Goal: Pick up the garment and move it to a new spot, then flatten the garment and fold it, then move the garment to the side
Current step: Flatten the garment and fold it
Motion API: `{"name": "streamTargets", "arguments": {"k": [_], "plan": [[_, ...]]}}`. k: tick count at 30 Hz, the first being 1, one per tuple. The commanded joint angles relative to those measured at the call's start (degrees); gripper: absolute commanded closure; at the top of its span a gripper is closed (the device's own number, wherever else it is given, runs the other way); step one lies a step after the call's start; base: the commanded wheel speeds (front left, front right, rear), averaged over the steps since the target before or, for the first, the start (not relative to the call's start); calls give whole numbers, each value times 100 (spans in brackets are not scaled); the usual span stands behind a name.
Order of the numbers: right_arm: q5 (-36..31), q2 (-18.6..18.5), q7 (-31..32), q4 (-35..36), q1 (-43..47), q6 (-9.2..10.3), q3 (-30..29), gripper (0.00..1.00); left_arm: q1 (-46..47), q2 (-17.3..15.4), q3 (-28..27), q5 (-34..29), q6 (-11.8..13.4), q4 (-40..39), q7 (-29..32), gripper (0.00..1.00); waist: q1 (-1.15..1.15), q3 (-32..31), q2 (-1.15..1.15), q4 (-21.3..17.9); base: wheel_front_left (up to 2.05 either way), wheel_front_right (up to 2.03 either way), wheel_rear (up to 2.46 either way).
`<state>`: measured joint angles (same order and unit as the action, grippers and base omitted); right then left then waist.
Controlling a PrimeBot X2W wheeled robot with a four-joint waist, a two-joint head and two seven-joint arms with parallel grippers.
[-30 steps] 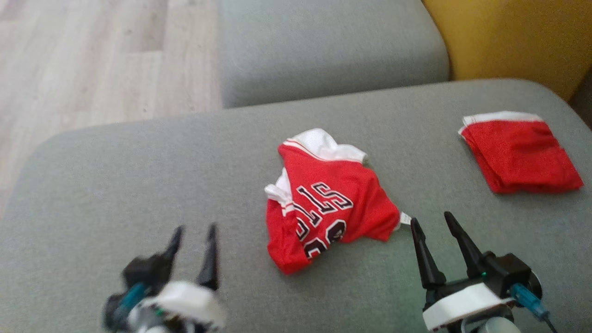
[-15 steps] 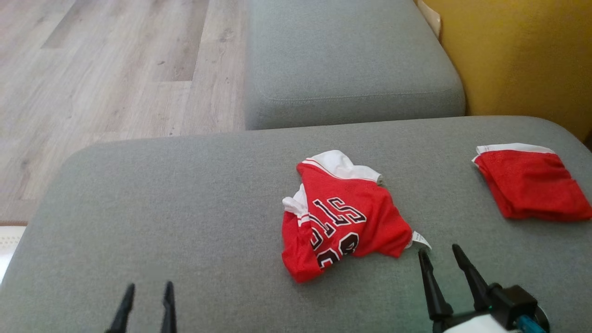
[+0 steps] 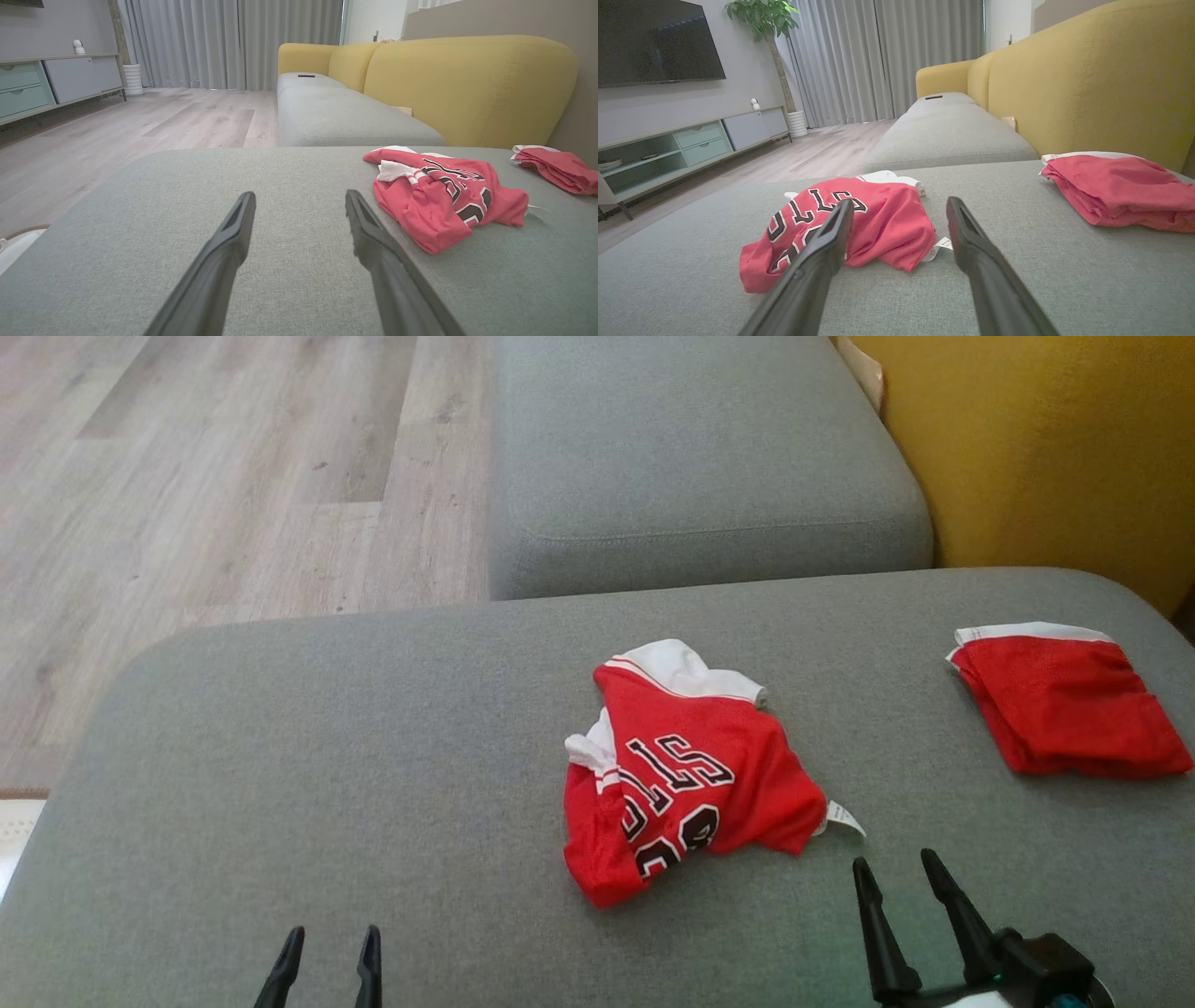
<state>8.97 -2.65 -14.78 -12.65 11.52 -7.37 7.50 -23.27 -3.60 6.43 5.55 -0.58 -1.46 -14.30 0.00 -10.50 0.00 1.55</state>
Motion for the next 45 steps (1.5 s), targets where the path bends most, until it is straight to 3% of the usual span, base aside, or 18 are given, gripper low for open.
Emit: {"name": "streamTargets", "arguments": {"k": [1, 23, 35, 45], "plan": [[-34, -24, -22, 203, -234, -12, 162, 0, 348, 60, -209, -54, -26, -128, -70, 0, 0, 1, 0, -24, 0, 0, 0], [19, -23, -22, 255, -276, -12, 179, 0, 456, 71, -145, -2, -2, 2, -70, 0, 0, 108, 0, -18, 0, 0, 0], [-65, -28, -22, 350, -398, -12, 127, 0, 745, 72, 28, 29, 4, 61, -70, 0, 0, 526, 0, -15, 0, 0, 0], [-53, -182, -22, 420, -647, -12, 304, 0, 1958, 72, 882, 278, -272, 740, -70, 0, 0, 1096, 0, -82, 0, 0, 0]]}}
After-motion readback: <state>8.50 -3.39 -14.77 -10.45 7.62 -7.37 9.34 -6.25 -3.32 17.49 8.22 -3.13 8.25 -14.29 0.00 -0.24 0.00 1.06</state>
